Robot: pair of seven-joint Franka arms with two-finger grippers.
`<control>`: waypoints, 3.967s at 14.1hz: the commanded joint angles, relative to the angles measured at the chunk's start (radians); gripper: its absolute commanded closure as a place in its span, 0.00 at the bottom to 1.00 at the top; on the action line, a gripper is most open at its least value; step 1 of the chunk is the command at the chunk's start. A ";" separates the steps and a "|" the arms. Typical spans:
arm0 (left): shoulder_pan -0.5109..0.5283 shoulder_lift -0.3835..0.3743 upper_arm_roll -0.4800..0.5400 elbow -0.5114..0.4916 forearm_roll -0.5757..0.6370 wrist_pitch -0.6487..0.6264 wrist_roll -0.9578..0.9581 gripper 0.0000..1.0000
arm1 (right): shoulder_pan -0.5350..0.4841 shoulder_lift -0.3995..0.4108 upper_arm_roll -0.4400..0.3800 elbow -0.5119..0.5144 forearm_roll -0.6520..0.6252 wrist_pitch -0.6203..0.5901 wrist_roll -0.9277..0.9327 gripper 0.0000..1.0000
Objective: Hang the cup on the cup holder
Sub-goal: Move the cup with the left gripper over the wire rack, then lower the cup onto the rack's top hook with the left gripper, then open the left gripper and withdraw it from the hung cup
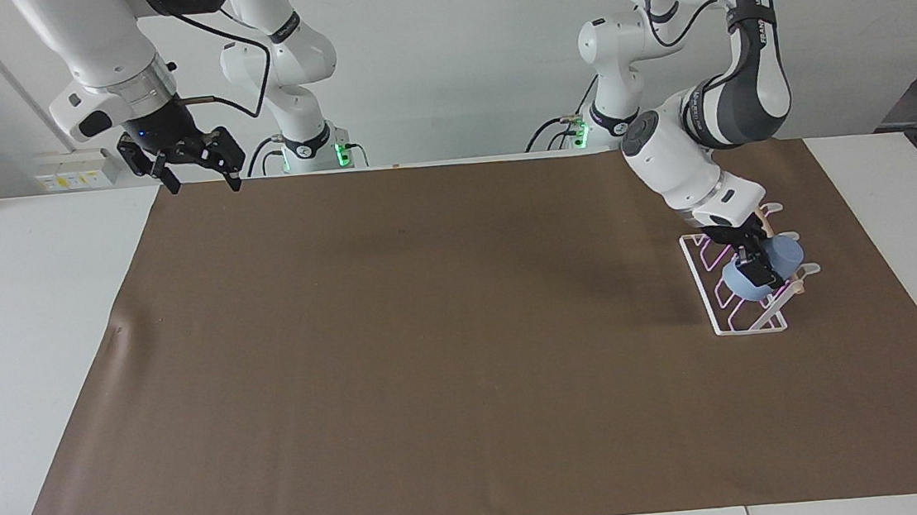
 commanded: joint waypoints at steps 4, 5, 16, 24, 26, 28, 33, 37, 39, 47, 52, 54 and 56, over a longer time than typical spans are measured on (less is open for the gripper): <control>0.001 -0.013 -0.004 -0.008 0.027 0.014 -0.008 0.00 | 0.004 -0.026 0.016 -0.027 -0.062 -0.027 -0.018 0.00; -0.002 -0.013 -0.004 -0.004 0.025 0.008 -0.005 0.00 | 0.004 -0.026 0.016 -0.027 -0.062 -0.026 -0.017 0.00; -0.066 -0.077 -0.022 0.127 -0.462 -0.030 0.558 0.00 | -0.007 -0.006 0.017 0.017 -0.027 -0.021 0.005 0.00; 0.018 -0.125 0.018 0.345 -0.887 -0.265 1.662 0.00 | 0.001 0.009 0.016 0.045 0.015 -0.052 0.028 0.00; 0.023 -0.128 0.022 0.367 -0.949 -0.300 1.841 0.00 | -0.004 0.008 0.014 0.041 0.015 -0.049 0.023 0.00; 0.047 -0.122 0.019 0.411 -1.008 -0.350 1.941 0.00 | -0.002 0.005 0.014 0.036 0.008 -0.049 0.023 0.00; 0.047 -0.085 0.019 0.531 -1.047 -0.499 2.078 0.00 | -0.002 0.003 0.014 0.032 0.007 -0.049 0.022 0.00; 0.035 -0.022 0.028 0.666 -1.108 -0.643 2.089 0.00 | -0.007 0.002 0.014 0.027 0.007 -0.046 0.022 0.00; -0.018 -0.012 0.078 0.695 -1.111 -0.667 2.095 0.00 | -0.007 0.002 0.014 0.027 0.007 -0.047 0.020 0.00; -0.172 -0.091 0.312 0.667 -1.130 -0.739 2.199 0.00 | -0.011 -0.002 0.014 0.018 0.008 -0.044 0.019 0.00; -0.162 -0.094 0.317 0.671 -1.131 -0.782 2.215 0.00 | -0.011 -0.008 0.014 0.008 0.008 -0.044 0.017 0.00; -0.154 -0.093 0.317 0.677 -1.136 -0.802 2.256 0.00 | -0.011 -0.008 0.012 0.007 0.008 -0.044 0.017 0.00; -0.154 -0.093 0.317 0.672 -1.138 -0.796 2.259 0.00 | -0.011 -0.008 0.011 0.007 0.008 -0.044 0.016 0.00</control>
